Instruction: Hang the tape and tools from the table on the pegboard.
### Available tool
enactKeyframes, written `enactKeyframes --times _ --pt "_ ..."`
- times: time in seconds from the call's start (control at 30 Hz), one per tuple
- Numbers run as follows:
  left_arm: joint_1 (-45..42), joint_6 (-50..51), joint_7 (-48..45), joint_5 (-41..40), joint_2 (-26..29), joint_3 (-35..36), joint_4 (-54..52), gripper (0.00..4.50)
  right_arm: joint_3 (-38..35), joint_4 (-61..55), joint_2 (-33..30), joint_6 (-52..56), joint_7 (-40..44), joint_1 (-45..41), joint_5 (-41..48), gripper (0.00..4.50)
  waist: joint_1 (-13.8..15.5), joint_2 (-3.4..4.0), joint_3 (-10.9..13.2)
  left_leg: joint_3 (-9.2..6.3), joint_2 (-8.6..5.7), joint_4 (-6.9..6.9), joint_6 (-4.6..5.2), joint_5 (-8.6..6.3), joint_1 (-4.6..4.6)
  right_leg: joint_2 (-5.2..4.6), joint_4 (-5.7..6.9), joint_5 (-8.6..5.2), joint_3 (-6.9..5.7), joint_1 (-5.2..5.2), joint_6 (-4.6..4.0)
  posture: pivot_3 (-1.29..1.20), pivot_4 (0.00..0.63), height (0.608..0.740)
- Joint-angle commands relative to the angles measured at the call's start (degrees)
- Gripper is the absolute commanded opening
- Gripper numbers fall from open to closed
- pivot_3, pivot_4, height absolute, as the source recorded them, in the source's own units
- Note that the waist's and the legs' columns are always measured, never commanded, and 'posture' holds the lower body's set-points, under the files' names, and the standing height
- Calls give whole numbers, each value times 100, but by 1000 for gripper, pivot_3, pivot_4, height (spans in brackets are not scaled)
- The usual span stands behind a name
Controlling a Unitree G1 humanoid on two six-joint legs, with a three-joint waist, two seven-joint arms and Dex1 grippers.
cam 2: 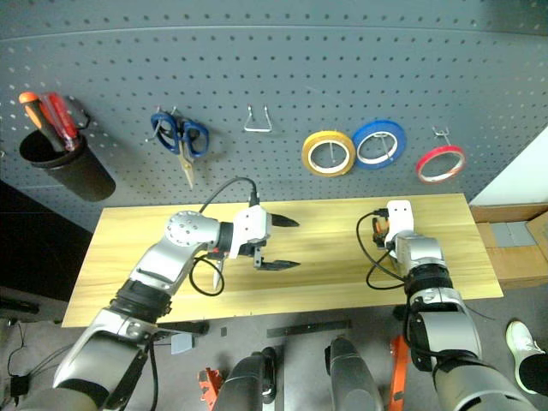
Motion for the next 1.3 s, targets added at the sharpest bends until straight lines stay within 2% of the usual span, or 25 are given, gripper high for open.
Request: enactKeyframes --times 0.03,0.2,0.33,0.4,0.5,0.57,0.63,0.73,0.87,1.13,1.3 --pt "113 -40 68 -35 44 133 -242 4500 222 324 -47 -298 40 -25 -237 2553 -2 0 -2 0 0 1 0 0 1 0 0 1 0 1 1 -151 286 740" --pt "318 139 176 -132 136 297 -428 4500 246 29 -22 -383 47 31 -227 2553 -2 0 -3 0 1 4 0 0 2 0 3 4 1 1 4 -150 284 740" --pt "884 662 334 -465 551 897 -876 4500 340 -2889 153 638 139 818 -16 2553 -19 7 -1 -6 6 -3 0 0 -6 1 3 4 0 -9 4 -149 285 740" --pt "1085 778 375 -499 710 1032 -1046 4500 330 -3990 288 1182 76 1152 93 2552 -25 9 0 -21 13 -6 -1 -1 -21 3 11 4 6 -40 3 -148 285 740" --pt "1544 1075 643 -741 970 1625 -1386 4500 677 -6519 884 2329 -171 1830 299 2548 -13 10 -1 -23 11 7 -3 0 -65 -1 52 4 9 -104 3 -143 284 740" --pt "1764 1250 846 -887 1063 1985 -1547 4500 960 -7476 1272 2815 -353 1973 344 2547 -12 9 -1 -27 18 5 -3 1 -64 -1 59 3 8 -109 2 -139 281 740" --pt "1948 1381 1016 -986 1139 2258 -1684 4500 1198 -7931 1534 3025 -468 1906 320 2547 0 7 -3 -31 24 7 -6 2 -63 -1 73 2 5 -113 1 -124 270 740" --pt "2133 1472 1189 -1052 1232 2523 -1822 4500 1386 -8013 1683 2986 -526 1576 268 2547 49 -7 -17 -40 15 13 -20 13 -56 2 78 7 -3 -105 -7 -107 258 740" --pt "2255 1469 1440 -1058 1340 2824 -1929 4500 1428 -7440 1755 2440 -451 740 265 2547 135 -36 -36 -40 4 19 -23 22 -55 -4 77 8 -5 -102 -8 -66 229 740" --pt "2329 1589 1791 -1210 1366 3132 -2231 4500 988 -5430 2027 808 -474 -1112 347 2547 196 -54 -58 -43 6 -3 -36 26 -60 -8 79 14 -19 -119 -19 -14 185 740" --pt "2297 1627 1939 -1241 1324 3119 -2341 4500 647 -4390 2246 -110 -656 -1915 396 2547 253 -85 -97 -37 7 -3 -38 27 -60 -10 84 15 -21 -125 -21 2 169 740"
